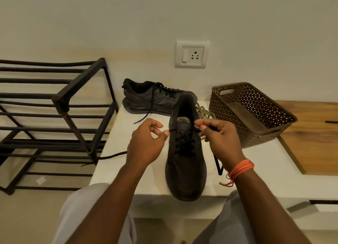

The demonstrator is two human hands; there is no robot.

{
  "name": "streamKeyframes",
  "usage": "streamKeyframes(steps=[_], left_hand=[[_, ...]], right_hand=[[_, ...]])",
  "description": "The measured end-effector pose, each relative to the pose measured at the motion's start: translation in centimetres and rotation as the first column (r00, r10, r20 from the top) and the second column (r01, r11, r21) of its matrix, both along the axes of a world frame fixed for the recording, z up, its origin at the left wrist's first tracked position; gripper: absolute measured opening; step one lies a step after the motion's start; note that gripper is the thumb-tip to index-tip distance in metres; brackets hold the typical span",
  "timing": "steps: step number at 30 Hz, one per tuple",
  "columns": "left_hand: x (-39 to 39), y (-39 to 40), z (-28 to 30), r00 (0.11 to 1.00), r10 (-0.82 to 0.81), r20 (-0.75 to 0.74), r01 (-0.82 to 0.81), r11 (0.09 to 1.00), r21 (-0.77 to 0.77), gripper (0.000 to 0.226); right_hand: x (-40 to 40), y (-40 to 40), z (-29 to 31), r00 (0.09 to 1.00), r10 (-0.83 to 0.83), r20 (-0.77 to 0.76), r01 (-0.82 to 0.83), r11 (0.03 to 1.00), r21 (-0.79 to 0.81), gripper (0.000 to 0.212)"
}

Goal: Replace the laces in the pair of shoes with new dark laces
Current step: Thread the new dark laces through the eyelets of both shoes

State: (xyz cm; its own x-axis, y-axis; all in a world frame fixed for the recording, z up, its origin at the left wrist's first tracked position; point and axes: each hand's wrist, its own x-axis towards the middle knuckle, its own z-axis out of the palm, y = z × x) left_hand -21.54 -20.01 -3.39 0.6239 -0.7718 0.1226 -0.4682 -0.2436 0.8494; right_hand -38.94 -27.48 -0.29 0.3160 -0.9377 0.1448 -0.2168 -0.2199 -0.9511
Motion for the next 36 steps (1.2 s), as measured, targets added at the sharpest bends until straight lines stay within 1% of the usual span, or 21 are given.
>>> streamKeyframes(steps=[3,5,7,9,11,12,15,16,18,23,27,30,33,36], left_hand=[[0.2,-0.2,0.2,1.000,-0.002,-0.011,0.002,1.000,-0.001,0.018],[0.1,-0.4,0.2,1.000,-0.011,-0.009,0.011,1.000,-0.012,0.018],[-0.2,-0.7,0.4,1.000,-0.031,0.006,0.031,1.000,-0.006,0.021],[-0.5,-1.2,0.6,0.999,-0.046,0.013,0.046,0.999,0.004,0.026],[-0.8,-1.6,0.6,0.998,-0.054,0.021,0.054,0.998,0.023,0.034],[-0.9,-1.7,0.8,0.998,-0.055,0.026,0.054,0.998,0.038,0.038],[-1.1,-2.4,0.8,0.998,-0.062,0.016,0.061,0.996,0.069,0.047],[-1.1,-2.6,0.9,0.998,-0.064,0.015,0.062,0.995,0.076,0.045],[-1.2,-2.9,0.9,0.998,-0.057,0.028,0.055,0.996,0.073,0.041],[-1.2,-2.8,0.8,1.000,-0.011,0.029,0.010,0.999,0.038,0.037],[-1.5,-2.7,0.8,0.999,-0.002,0.032,0.002,1.000,-0.008,0.033],[-1.6,-2.4,0.8,1.000,-0.023,-0.003,0.023,1.000,-0.016,0.033],[-1.6,-2.5,0.8,0.999,-0.025,-0.041,0.024,1.000,-0.007,0.032],[-1.5,-2.5,0.7,0.999,-0.022,-0.042,0.021,1.000,-0.004,0.028]], right_hand=[[0.8,0.1,0.0,0.987,0.134,-0.087,-0.136,0.991,-0.009,0.032],[1.3,-0.1,0.5,0.976,0.207,-0.066,-0.209,0.977,-0.030,0.037],[2.0,-0.9,1.3,0.971,0.237,-0.041,-0.239,0.970,-0.042,0.040],[3.1,-2.0,2.1,0.975,0.195,-0.105,-0.205,0.974,-0.101,0.027],[4.1,-3.0,2.2,0.965,0.106,-0.240,-0.163,0.958,-0.234,0.011],[4.4,-3.3,2.0,0.951,0.069,-0.300,-0.161,0.942,-0.295,0.007],[4.7,-3.6,0.4,0.881,-0.011,-0.473,-0.189,0.909,-0.372,0.010],[4.7,-3.7,0.1,0.849,-0.046,-0.527,-0.194,0.900,-0.391,0.014],[4.5,-3.7,0.0,0.812,-0.081,-0.579,-0.204,0.889,-0.410,0.019],[3.9,-3.4,-0.4,0.781,-0.019,-0.624,-0.252,0.905,-0.343,0.025],[3.9,-3.1,-0.4,0.851,-0.009,-0.526,-0.213,0.908,-0.362,0.021],[4.1,-2.9,-0.4,0.862,0.022,-0.507,-0.249,0.889,-0.385,0.031],[4.2,-2.9,-0.4,0.850,0.037,-0.525,-0.295,0.860,-0.416,0.031],[4.2,-3.0,0.1,0.815,0.054,-0.576,-0.349,0.840,-0.415,0.032]])
